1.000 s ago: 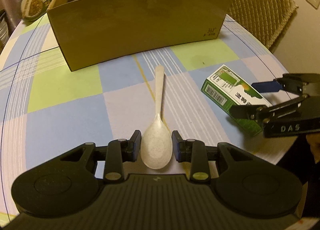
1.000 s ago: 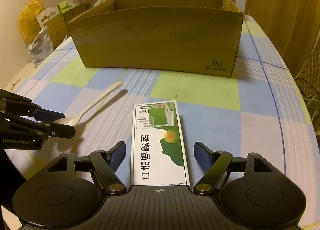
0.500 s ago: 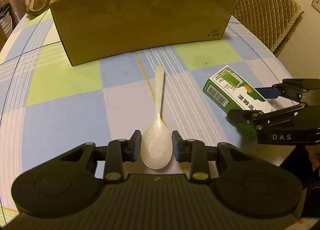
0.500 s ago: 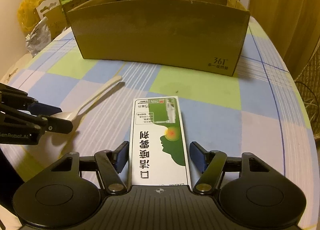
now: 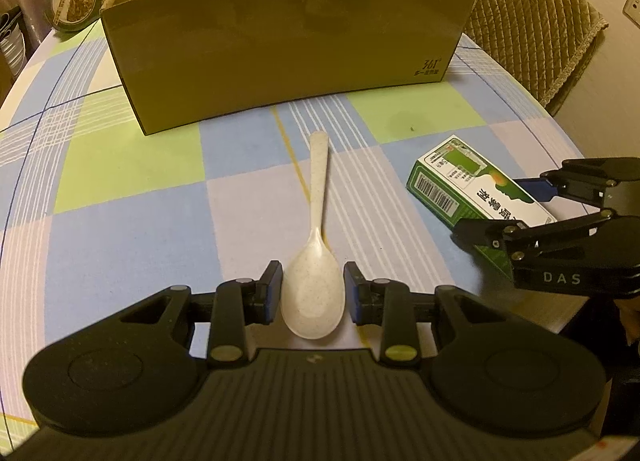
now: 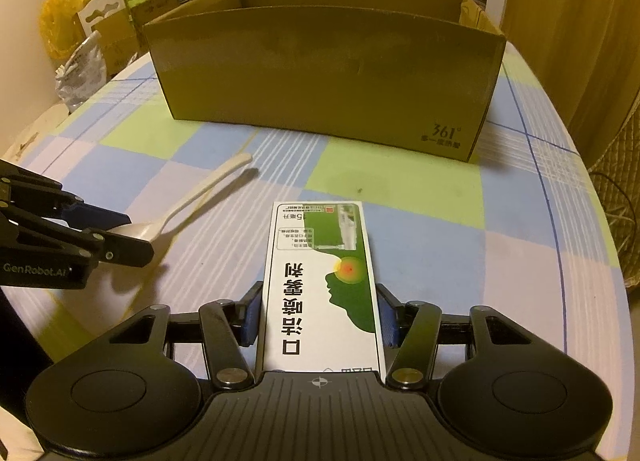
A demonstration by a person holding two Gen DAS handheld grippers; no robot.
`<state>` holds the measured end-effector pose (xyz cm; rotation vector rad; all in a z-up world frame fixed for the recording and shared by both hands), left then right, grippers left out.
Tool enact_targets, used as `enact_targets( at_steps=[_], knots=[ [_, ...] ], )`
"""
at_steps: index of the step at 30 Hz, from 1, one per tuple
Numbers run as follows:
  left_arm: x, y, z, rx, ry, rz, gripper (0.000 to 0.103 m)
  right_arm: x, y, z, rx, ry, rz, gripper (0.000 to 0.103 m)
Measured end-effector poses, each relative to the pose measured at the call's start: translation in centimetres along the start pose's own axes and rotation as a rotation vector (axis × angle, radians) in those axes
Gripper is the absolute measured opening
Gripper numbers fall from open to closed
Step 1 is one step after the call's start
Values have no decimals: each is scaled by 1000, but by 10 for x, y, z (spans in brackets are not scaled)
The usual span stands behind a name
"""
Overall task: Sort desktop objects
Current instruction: 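Lift the spoon with the left tool while the right tool holds the medicine box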
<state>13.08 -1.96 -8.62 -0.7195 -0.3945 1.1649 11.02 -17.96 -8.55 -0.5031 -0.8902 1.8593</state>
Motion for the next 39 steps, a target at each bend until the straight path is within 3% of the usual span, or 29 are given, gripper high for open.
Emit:
enact_targets(
  at_steps=[39],
  knots=[
    [0, -2, 23, -63, 4, 24, 28, -4, -9, 26, -43, 12, -35, 52]
  ],
)
Point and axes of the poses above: each gripper's, at about its wrist camera, not at the fingertips, and z roughly against the way its jaws point, x to its left, y to its underside, the point moved 5 cm from there along -z, roughly the way its jaws point, and after that the axes turned 12 degrees about -x, right-handed, at the moved point
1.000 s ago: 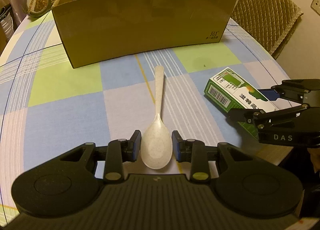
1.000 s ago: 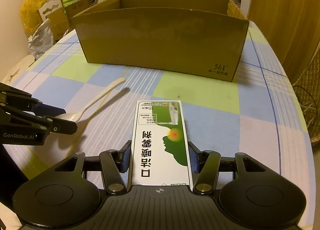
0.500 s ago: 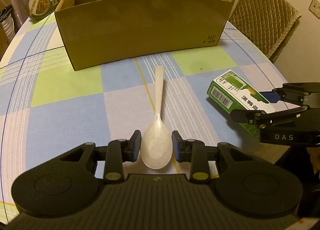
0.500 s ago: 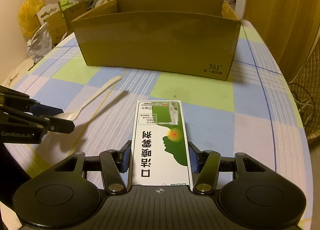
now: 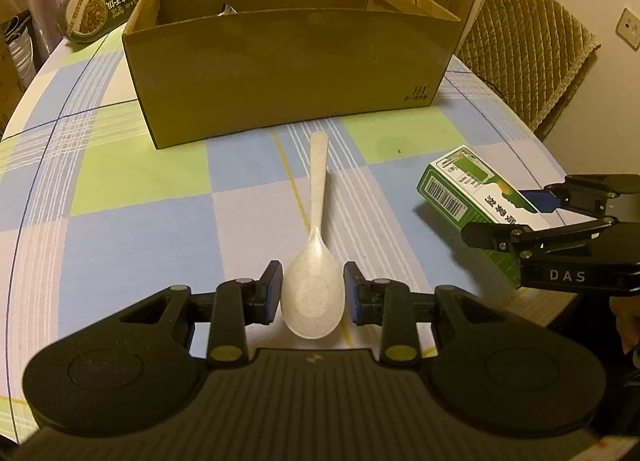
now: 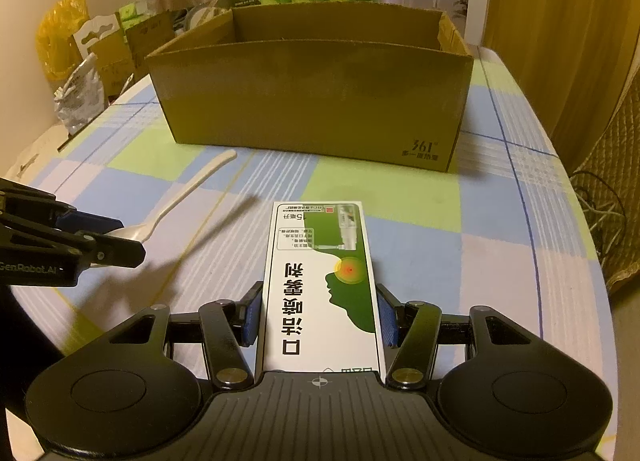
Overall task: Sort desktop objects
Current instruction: 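Lift the spoon with the left tool while the right tool holds the medicine box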
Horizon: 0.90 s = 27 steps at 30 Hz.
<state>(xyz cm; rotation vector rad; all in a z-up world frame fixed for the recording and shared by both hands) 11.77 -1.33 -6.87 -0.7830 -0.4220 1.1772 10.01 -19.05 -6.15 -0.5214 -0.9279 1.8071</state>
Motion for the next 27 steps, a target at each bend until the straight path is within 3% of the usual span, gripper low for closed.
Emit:
enact_targets(
  at_steps=[27],
  knots=[
    [1, -24, 29, -95, 3, 21, 28, -2, -37, 16, -81, 9, 14, 52]
  ],
)
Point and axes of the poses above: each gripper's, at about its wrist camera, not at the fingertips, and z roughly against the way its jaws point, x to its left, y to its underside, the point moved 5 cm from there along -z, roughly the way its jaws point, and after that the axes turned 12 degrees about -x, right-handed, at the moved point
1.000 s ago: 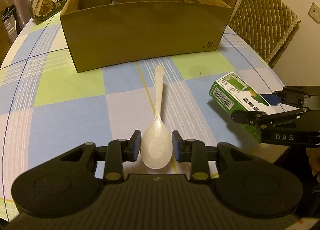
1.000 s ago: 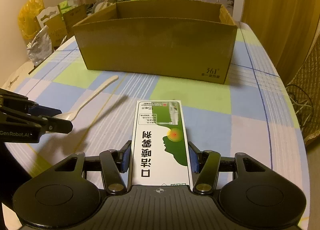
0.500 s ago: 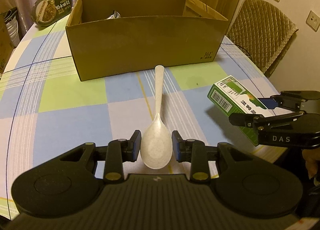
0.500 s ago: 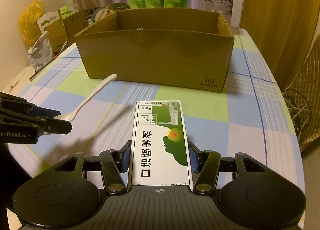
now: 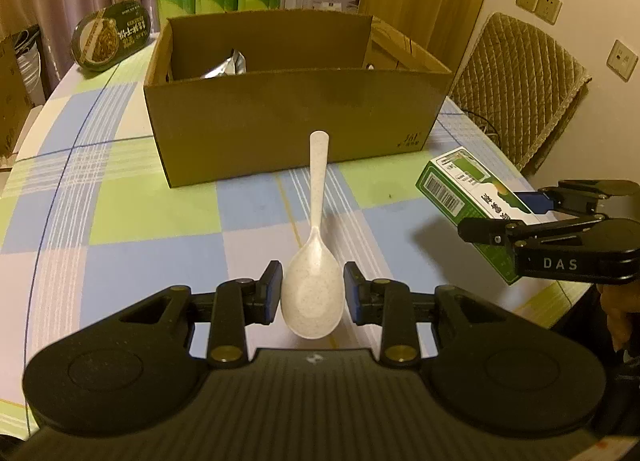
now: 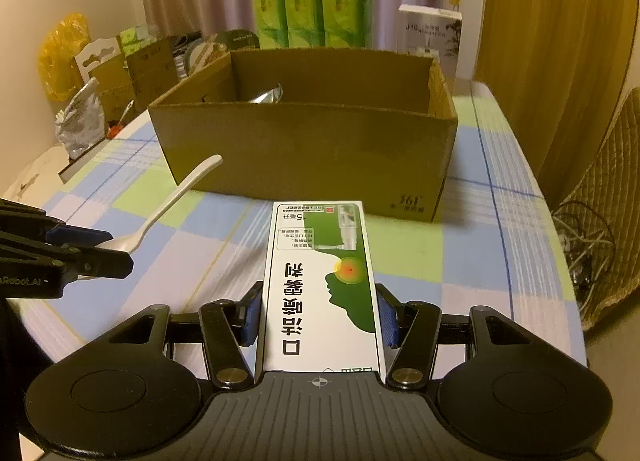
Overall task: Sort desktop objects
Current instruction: 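Lift the spoon with the left tool while the right tool holds the medicine box, then carry the spoon and medicine box over the cardboard box with both tools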
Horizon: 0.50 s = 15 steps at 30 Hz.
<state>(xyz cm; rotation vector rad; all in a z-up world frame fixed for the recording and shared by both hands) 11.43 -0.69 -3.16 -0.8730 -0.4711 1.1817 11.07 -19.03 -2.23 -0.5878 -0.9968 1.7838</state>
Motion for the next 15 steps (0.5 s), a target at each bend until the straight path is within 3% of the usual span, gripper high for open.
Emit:
enact_targets(
  at_steps=[15],
  knots=[
    [4, -21, 9, -50, -9, -3, 28, -2, -21, 2, -39, 0, 25, 52]
  ],
)
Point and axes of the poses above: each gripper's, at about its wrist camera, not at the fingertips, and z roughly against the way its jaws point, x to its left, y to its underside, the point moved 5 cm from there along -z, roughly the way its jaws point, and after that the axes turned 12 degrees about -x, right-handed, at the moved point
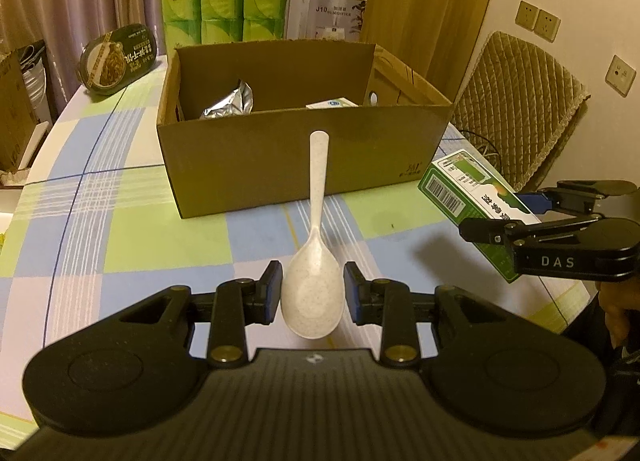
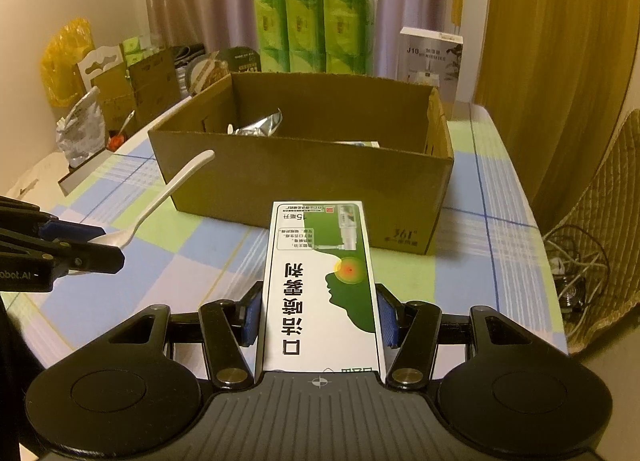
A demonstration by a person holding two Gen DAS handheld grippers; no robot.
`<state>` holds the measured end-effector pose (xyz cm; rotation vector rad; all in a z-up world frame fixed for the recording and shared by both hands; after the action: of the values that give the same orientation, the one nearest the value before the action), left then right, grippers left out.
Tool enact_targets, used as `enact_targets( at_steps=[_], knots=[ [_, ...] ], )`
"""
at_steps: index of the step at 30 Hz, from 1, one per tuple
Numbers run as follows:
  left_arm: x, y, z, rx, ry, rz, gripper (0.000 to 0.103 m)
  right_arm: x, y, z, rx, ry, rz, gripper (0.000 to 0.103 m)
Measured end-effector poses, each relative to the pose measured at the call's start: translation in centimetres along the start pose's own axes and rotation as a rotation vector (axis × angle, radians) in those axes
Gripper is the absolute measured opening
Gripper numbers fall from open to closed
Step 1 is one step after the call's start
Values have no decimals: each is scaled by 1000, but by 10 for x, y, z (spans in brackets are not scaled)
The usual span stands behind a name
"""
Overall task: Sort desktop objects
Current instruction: 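Carry the spoon and medicine box over the cardboard box with both tools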
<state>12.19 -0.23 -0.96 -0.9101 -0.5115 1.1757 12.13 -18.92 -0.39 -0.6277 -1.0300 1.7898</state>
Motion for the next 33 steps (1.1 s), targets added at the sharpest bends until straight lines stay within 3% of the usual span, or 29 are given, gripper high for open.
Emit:
enact_targets(
  at_steps=[33],
  knots=[
    [18, -60, -24, -73, -24, -9, 28, -19, -54, -23, -75, -2, 24, 52]
  ],
)
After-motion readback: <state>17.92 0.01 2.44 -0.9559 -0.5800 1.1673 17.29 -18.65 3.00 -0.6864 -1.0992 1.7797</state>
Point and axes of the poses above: each gripper's, at about its wrist camera, not at the fingertips, and z roughly against the way its jaws point, x to its left, y to its underside, the point moved 5 cm from there along -z, roughly the way its jaws point, and after that the axes turned 12 degrees about -x, right-handed, at the moved point
